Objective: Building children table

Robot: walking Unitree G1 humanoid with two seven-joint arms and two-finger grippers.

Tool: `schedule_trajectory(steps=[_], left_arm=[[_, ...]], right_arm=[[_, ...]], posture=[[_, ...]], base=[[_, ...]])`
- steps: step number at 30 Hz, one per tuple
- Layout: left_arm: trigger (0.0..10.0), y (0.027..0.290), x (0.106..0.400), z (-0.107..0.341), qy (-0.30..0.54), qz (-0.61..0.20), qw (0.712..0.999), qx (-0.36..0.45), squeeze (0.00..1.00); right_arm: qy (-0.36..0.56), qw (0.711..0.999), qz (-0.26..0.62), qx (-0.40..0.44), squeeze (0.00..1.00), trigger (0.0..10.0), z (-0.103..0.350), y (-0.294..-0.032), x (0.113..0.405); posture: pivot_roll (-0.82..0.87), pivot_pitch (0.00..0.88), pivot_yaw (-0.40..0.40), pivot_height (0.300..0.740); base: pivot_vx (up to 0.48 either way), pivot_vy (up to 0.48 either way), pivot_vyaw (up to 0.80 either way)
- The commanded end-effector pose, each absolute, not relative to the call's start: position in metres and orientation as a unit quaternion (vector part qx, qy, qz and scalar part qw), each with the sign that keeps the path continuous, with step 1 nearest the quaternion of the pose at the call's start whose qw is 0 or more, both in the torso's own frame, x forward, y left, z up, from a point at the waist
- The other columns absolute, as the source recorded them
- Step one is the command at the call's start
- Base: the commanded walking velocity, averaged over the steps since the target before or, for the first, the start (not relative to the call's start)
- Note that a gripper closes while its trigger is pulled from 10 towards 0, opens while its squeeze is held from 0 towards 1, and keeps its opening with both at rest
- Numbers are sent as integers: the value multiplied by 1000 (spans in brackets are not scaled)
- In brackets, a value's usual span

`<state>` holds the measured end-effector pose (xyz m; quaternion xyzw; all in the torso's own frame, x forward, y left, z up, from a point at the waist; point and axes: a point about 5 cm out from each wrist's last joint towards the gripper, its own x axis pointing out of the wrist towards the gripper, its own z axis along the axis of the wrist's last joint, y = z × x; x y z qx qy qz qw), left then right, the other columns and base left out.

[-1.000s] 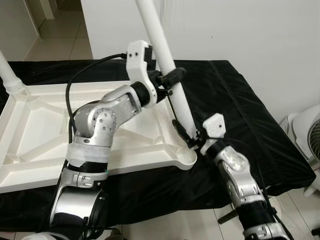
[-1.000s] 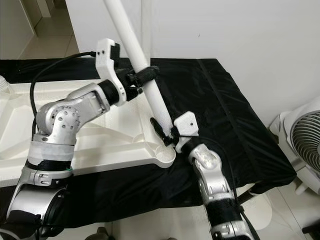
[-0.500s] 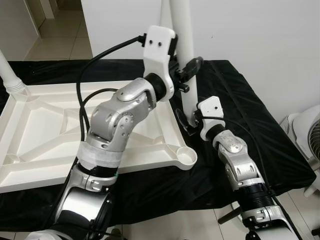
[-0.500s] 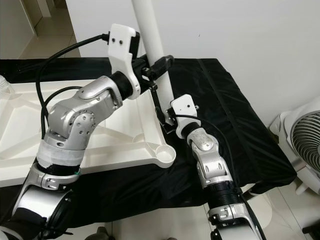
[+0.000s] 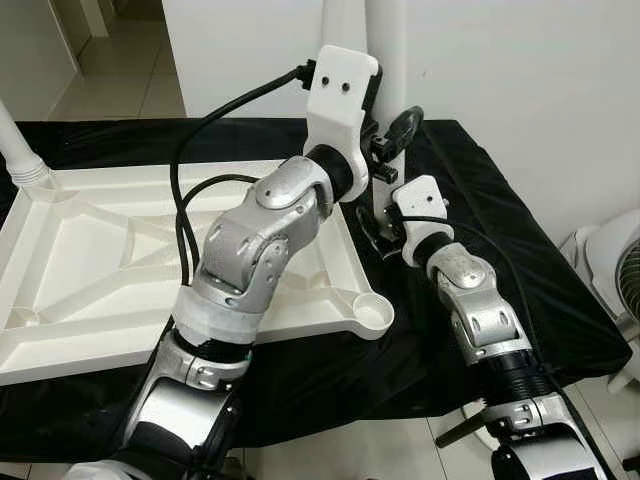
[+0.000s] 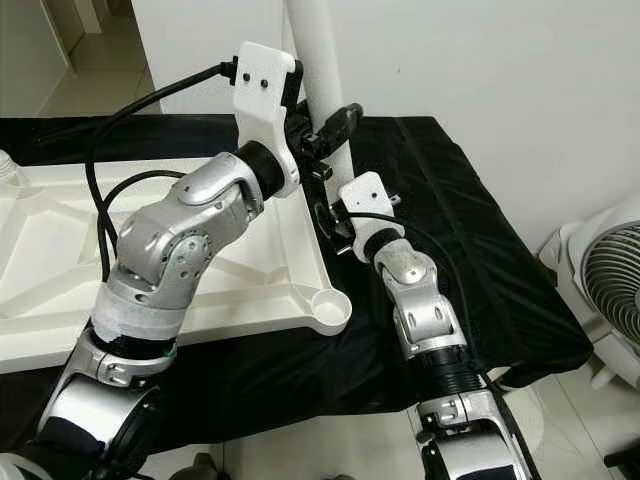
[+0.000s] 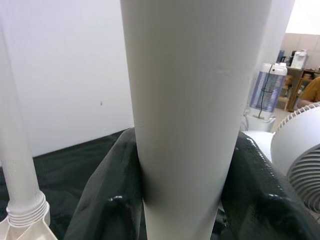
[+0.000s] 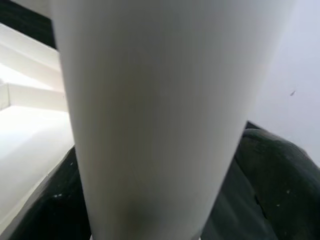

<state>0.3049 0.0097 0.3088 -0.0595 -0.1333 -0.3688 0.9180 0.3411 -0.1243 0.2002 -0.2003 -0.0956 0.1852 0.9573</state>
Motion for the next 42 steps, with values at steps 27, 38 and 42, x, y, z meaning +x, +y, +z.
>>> schedule_trajectory(steps=[27,38,42], left_arm=[[10000,4,301,317,-155,-370,915,-53,0],[10000,4,301,315,-149,-375,913,-67,1000],[10000,3,298,316,-151,-383,909,-66,1000]], right_arm=[[-99,936,229,-248,0,10000,192,-119,330],[-98,938,221,-250,0,10000,191,-123,331],[-78,950,194,-231,0,10000,189,-127,336]], posture=[[89,0,-48,740],[88,0,-44,740],[90,0,-45,740]], base=[[0,0,0],[0,0,0],[0,0,0]])
